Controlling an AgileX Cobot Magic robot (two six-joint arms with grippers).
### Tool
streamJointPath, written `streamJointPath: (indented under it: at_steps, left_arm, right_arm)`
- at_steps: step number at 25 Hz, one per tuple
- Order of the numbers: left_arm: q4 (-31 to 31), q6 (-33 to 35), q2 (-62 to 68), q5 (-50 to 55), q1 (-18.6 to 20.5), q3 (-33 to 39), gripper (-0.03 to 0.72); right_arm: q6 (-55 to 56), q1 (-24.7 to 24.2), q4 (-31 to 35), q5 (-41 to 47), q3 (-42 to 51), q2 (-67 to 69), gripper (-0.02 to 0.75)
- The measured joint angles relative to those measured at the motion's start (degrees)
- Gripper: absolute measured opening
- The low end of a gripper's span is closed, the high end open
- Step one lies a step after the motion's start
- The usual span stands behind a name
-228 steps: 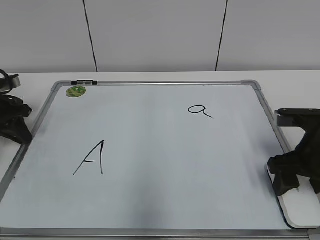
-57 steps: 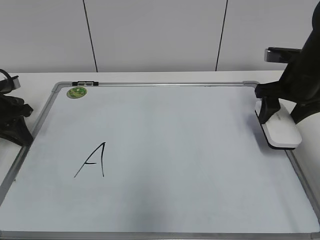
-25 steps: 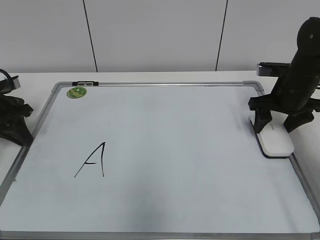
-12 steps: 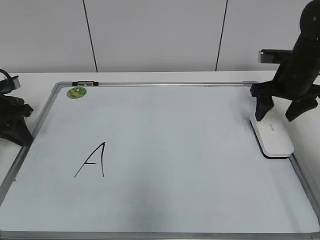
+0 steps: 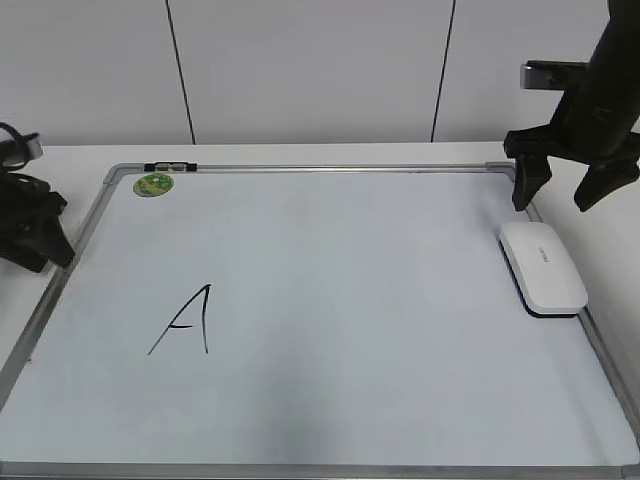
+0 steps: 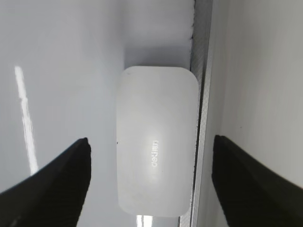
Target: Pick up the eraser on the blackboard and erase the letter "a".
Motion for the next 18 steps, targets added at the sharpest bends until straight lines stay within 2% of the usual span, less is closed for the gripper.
streamJointPath:
  at_steps: [3, 5, 11, 18]
  left_arm:
    - [0.1, 0.0, 0.0, 2.0, 0.0, -4.2, 0.432]
    - [0.2, -0.1, 0.0, 4.4, 0.0, -7.4, 0.475]
    - [1.5, -4.7, -2.9, 11.9, 0.0, -14.7, 0.494]
    - [5.7, -8.8, -12.0, 13.5, -0.3, -15.7, 0.486]
  right_arm:
    - [0.0, 0.0, 0.0, 0.5, 0.0, 0.0, 0.59]
    - [-1.0, 0.0, 0.0, 1.6, -0.1, 0.0, 0.59]
    - [-2.8, 0.0, 1.9, 3.2, -1.6, -0.1, 0.59]
    - [-3.6, 0.9, 2.3, 3.3, -1.9, -7.2, 0.589]
